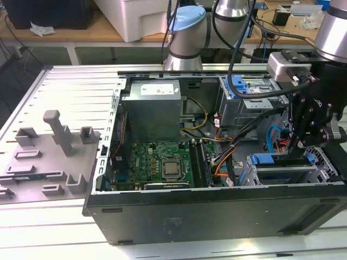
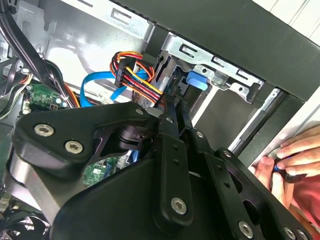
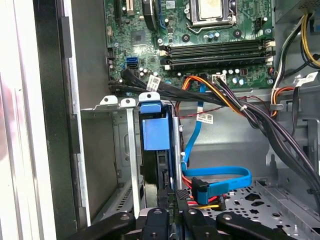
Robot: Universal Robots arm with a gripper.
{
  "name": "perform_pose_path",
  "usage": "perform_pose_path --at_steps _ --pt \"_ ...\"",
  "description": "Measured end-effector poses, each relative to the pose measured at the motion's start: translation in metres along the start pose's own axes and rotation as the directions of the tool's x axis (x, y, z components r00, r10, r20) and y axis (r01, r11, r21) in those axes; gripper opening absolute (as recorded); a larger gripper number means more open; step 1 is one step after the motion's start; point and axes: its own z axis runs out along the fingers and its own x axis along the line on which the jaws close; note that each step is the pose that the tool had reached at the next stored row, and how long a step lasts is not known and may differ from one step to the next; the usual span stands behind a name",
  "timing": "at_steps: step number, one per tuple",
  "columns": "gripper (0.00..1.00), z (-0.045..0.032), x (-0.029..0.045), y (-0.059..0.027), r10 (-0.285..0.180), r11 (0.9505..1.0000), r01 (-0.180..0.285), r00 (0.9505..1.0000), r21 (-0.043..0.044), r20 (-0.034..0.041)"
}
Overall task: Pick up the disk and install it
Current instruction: 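Insert the first disk wire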
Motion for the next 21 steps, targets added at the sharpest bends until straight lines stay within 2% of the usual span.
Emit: perform_pose_path --at_steps 21 --pt "0.17 0.0021 0.0014 -0.0001 -0.010 1.0000 0.010 1.0000 0.0010 0.0002"
